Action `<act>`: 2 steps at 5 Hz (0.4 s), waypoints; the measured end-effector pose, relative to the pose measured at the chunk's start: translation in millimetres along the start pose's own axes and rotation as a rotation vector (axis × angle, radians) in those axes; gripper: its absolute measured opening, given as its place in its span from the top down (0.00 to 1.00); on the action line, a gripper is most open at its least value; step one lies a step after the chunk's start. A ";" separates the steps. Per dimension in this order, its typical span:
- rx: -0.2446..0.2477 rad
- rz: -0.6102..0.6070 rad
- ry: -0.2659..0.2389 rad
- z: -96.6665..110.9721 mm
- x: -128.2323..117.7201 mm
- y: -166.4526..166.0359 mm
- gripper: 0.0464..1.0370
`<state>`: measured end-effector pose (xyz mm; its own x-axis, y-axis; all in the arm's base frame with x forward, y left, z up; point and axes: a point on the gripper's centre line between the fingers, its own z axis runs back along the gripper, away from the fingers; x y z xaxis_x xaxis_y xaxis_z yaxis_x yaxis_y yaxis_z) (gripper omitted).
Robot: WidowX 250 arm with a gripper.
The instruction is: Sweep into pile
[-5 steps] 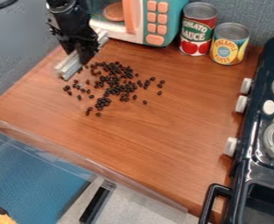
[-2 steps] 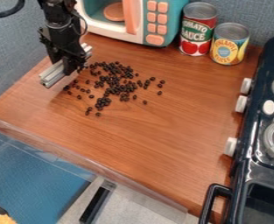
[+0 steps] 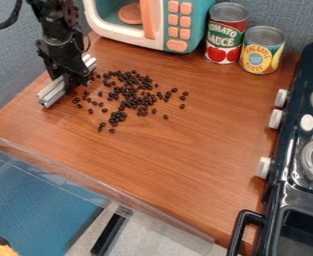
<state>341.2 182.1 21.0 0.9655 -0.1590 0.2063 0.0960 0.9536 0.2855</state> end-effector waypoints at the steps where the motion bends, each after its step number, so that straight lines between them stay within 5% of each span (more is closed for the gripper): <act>1: 0.020 0.030 -0.022 -1.2 -2.3 0.3 0.66; 2: 0.033 0.065 -0.023 -0.7 -2.3 2.7 0.66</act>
<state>339.4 185.2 20.7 0.9636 -0.1035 0.2463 0.0252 0.9530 0.3020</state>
